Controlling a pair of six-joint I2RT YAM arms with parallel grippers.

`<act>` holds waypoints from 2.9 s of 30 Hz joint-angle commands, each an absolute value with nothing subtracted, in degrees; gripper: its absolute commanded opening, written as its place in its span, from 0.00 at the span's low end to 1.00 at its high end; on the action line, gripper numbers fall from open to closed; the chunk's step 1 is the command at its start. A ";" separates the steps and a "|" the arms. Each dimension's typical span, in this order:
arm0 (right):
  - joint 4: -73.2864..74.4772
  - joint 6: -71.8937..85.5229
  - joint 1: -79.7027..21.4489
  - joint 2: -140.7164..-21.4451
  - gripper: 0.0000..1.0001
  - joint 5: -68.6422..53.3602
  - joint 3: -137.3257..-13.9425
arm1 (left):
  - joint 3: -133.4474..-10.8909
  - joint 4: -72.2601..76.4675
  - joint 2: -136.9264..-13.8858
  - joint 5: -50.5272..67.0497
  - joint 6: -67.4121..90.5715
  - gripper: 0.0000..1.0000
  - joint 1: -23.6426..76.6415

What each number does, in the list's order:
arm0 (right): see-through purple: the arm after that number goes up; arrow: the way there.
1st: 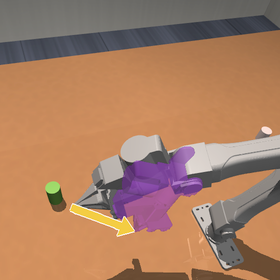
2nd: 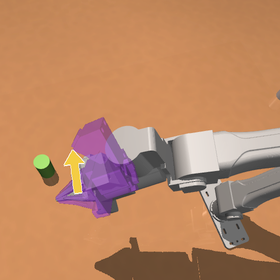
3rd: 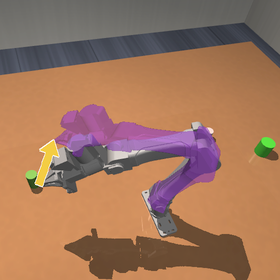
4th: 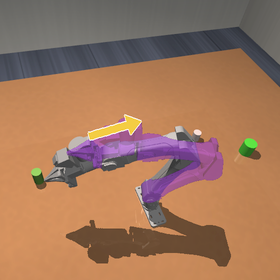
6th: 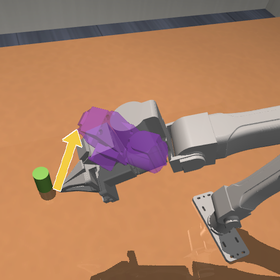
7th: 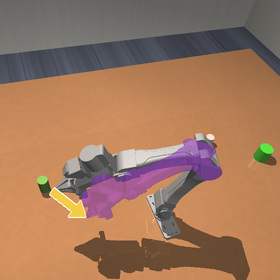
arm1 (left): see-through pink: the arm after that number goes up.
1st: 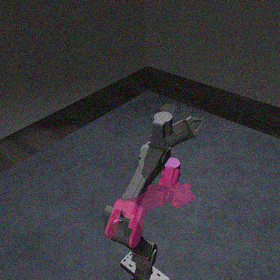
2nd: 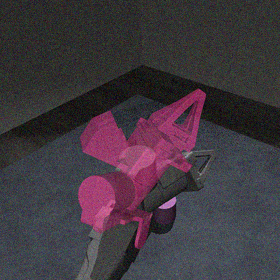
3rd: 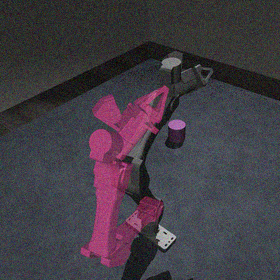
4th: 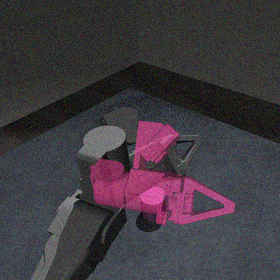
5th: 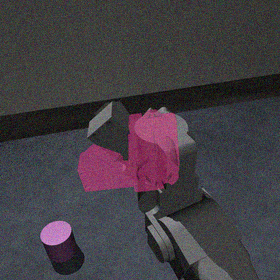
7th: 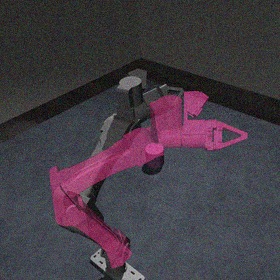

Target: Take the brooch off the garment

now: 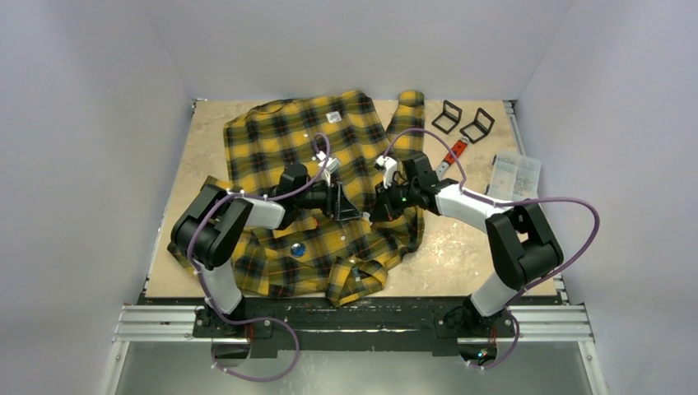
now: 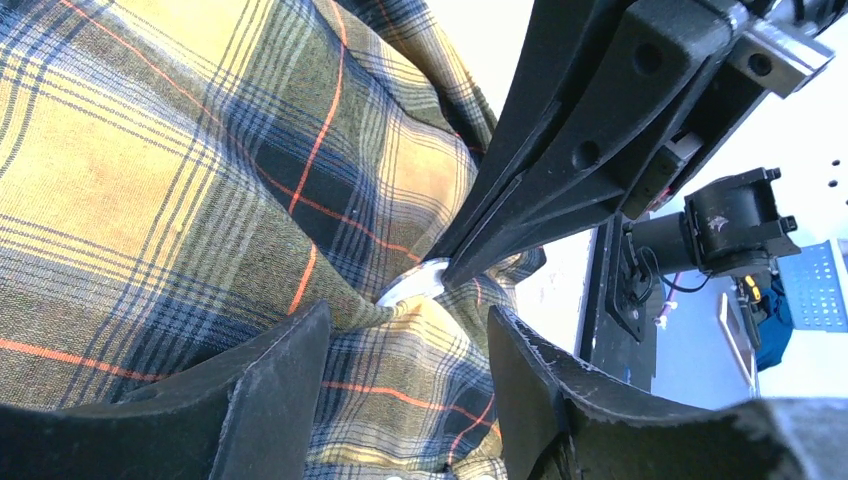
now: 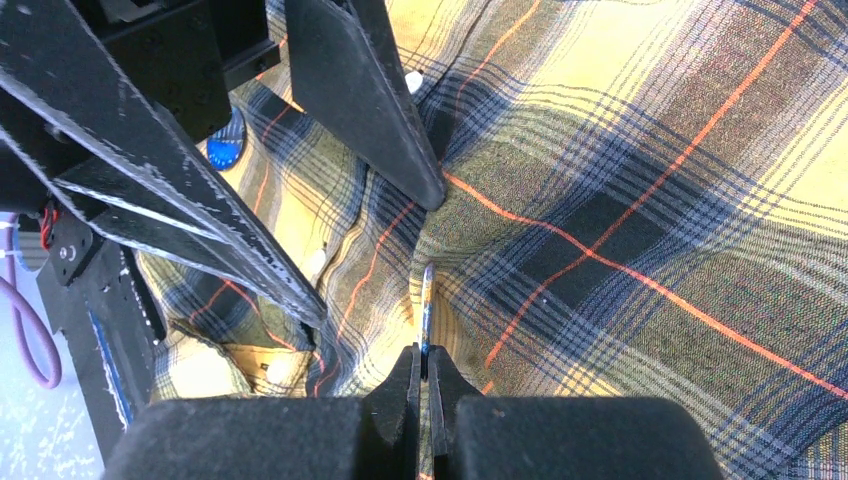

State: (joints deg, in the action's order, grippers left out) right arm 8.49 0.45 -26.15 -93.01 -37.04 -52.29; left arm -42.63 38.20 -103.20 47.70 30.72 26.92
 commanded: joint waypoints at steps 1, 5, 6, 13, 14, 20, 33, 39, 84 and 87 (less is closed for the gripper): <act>9.74 0.26 -25.74 -91.71 0.00 -40.96 -53.68 | -43.50 42.41 -104.75 48.05 27.89 0.58 27.25; 10.13 0.26 -25.06 -91.90 0.00 -41.97 -53.83 | -42.87 42.04 -105.59 48.69 25.74 0.56 27.53; 10.14 0.26 -24.86 -91.96 0.00 -42.14 -53.87 | -42.72 41.98 -105.64 48.96 25.19 0.56 27.66; 9.60 1.01 -24.18 -92.58 0.00 -42.99 -53.75 | -43.06 44.13 -106.07 52.51 25.14 0.55 28.85; 9.55 1.29 -24.04 -92.63 0.00 -43.13 -53.78 | -43.14 44.26 -106.23 52.77 24.95 0.55 29.05; 9.84 2.26 -22.91 -93.15 0.00 -44.92 -54.18 | -42.68 43.71 -106.78 51.64 23.28 0.53 29.44; 8.75 6.15 -22.48 -94.38 0.00 -48.33 -53.79 | -44.50 40.82 -107.25 48.74 22.11 0.50 30.62; 7.78 8.04 -22.40 -94.22 0.00 -48.46 -52.88 | -45.18 40.51 -107.81 48.50 22.32 0.45 30.88; 3.59 14.60 -21.95 -95.54 0.00 -52.24 -51.29 | -47.85 39.90 -109.03 40.64 30.74 0.27 32.84; 3.26 15.01 -21.96 -95.47 0.00 -52.57 -51.02 | -48.00 38.77 -108.93 38.74 32.20 0.25 32.85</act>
State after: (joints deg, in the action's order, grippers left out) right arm 6.28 12.43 -21.17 -95.37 -46.06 -51.18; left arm -45.50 36.82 -108.64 43.18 29.63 32.23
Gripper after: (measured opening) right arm 0.018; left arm 0.269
